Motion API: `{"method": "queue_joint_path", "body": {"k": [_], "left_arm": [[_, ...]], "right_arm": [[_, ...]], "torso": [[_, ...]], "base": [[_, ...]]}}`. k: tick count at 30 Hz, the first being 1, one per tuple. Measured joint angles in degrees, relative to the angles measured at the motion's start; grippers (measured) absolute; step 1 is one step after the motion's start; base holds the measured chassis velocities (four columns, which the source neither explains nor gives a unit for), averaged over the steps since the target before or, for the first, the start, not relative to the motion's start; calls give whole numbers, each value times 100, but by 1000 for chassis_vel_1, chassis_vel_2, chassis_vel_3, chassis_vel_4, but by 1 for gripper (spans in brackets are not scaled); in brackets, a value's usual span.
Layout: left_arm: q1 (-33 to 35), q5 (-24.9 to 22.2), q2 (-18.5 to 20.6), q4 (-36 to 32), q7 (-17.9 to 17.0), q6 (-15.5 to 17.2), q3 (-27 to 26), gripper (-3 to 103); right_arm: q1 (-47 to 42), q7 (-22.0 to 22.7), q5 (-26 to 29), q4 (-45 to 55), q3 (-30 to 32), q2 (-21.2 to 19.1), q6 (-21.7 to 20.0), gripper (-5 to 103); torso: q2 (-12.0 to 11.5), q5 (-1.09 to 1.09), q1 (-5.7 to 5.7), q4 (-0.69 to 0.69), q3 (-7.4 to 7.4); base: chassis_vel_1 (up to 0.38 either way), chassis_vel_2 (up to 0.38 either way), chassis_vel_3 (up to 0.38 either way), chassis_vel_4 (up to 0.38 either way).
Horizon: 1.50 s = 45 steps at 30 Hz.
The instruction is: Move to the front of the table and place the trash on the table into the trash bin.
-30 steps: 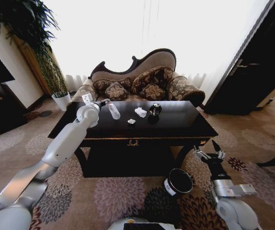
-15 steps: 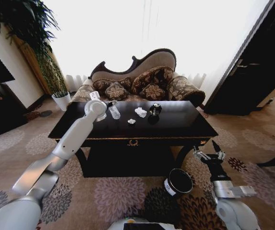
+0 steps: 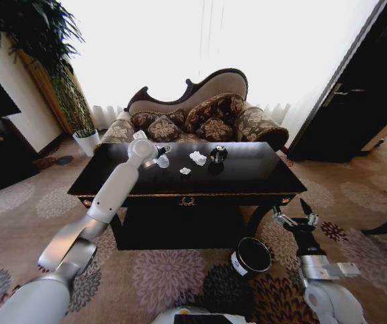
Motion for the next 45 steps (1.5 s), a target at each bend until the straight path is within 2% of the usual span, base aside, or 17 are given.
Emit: {"method": "queue_joint_path", "body": {"k": [14, 24, 25, 26, 28, 31, 32, 35, 37, 41, 43, 44, 45], "left_arm": [[-62, -53, -330, 386, -66, 164, 21, 100], [34, 126, -338, 529, -64, 218, -1, 100], [46, 130, -332, 529, -65, 233, -1, 103], [62, 143, -325, 529, -64, 246, -2, 100], [69, 148, -321, 527, -61, 253, -5, 100], [95, 162, -276, 484, -24, 283, -9, 84], [95, 162, -276, 484, -24, 283, -9, 84], [94, 148, -213, 440, 18, 314, 16, 68], [86, 139, -204, 445, 24, 325, 26, 68], [-21, 101, -164, 497, 51, 345, 105, 49], [-28, 98, -163, 494, 50, 345, 112, 49], [-28, 90, -153, 453, 49, 345, 130, 43], [-28, 90, -153, 453, 49, 345, 130, 43]], "right_arm": [[10, 12, 49, -66, 101, -59, 8, 100], [2, 22, 80, -90, 131, -80, 23, 100], [2, 23, 83, -95, 133, -86, 24, 100], [3, 26, 88, -98, 136, -91, 25, 100], [3, 27, 90, -98, 136, -93, 25, 100], [2, 29, 91, -98, 136, -91, 25, 100], [2, 29, 91, -98, 136, -91, 25, 100], [0, 27, 86, -94, 118, -52, 27, 100], [2, 26, 86, -88, 111, -41, 30, 100], [-4, 17, 90, -85, 100, -15, 61, 100], [-7, 16, 91, -89, 100, -15, 67, 100], [-19, 14, 92, -97, 101, -15, 79, 100], [-19, 14, 92, -97, 101, -15, 79, 100]], "torso": [[0, 0, 0, -1, 0], [0, 0, 0, -1, 0], [0, 0, 0, -1, 0], [0, 0, 0, -1, 0], [0, 0, 0, -1, 0], [0, 0, 0, 0, -1], [0, 0, 0, 0, -1], [0, 0, 0, -1, 0], [0, -1, 0, -1, 0], [0, 0, 0, -1, 0], [0, 0, 0, -1, 0], [0, 0, 0, -1, 0], [0, 0, 0, -1, 0]], "base": [[0, 0, 0, 0], [0, 0, 0, 0], [0, 0, 0, 0], [0, 0, 0, 0], [0, 0, 0, 0], [0, 0, 0, 0], [0, 0, 0, 0], [0, 0, 0, 0], [0, 0, 0, 0], [0, 0, 0, 0], [0, 0, 0, 0], [0, 0, 0, 0], [0, 0, 0, 0]]}}
